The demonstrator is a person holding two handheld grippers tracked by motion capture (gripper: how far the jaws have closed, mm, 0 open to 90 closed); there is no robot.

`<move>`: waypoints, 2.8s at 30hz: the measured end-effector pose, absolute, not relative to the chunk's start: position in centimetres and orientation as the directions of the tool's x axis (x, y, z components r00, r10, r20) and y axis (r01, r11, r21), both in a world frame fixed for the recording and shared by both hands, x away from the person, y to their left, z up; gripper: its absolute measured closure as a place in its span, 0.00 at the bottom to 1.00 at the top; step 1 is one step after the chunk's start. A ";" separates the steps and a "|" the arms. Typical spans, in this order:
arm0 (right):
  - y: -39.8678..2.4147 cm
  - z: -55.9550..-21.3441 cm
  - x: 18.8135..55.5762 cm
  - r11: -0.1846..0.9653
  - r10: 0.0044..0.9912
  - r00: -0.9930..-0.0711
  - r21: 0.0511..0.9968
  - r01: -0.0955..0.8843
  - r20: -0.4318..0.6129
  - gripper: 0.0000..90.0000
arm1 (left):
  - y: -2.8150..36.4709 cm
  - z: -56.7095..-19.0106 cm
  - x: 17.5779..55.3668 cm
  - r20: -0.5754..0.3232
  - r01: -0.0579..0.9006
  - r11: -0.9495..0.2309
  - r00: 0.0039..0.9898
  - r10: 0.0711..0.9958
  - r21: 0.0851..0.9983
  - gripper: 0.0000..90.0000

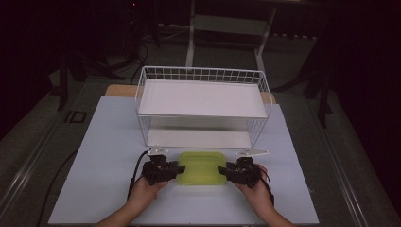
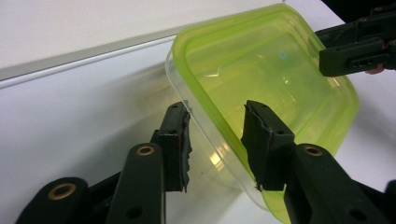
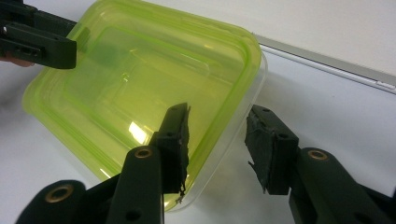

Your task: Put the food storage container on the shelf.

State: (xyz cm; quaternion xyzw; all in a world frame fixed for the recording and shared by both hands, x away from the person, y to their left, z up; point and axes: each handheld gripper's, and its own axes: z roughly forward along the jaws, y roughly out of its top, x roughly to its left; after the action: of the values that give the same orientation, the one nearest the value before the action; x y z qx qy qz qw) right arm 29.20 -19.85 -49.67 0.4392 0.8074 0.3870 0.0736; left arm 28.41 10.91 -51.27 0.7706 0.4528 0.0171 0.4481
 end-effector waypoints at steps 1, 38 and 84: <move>-19.8 -49.6 29.1 0.318 0.767 -0.605 0.691 0.649 0.214 0.66 | 10.9 -51.2 28.3 -0.372 0.677 -0.194 0.594 0.713 0.710 0.71; -19.2 -45.1 30.3 0.181 0.803 -0.543 0.767 0.616 0.246 0.85 | 11.4 -46.0 29.7 -0.335 0.608 -0.109 0.568 0.751 0.787 0.90; -16.6 -48.9 37.8 0.147 0.887 -0.437 0.805 0.574 0.149 0.71 | 11.2 -50.6 37.5 -0.284 0.565 -0.065 0.507 0.814 0.822 0.75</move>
State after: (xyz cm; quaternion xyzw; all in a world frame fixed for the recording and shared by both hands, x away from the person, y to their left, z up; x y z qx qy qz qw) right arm 37.76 -16.60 -48.90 0.4975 0.7344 0.4231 0.1849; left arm 37.52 11.18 -50.60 0.7183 0.4800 0.1277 0.4872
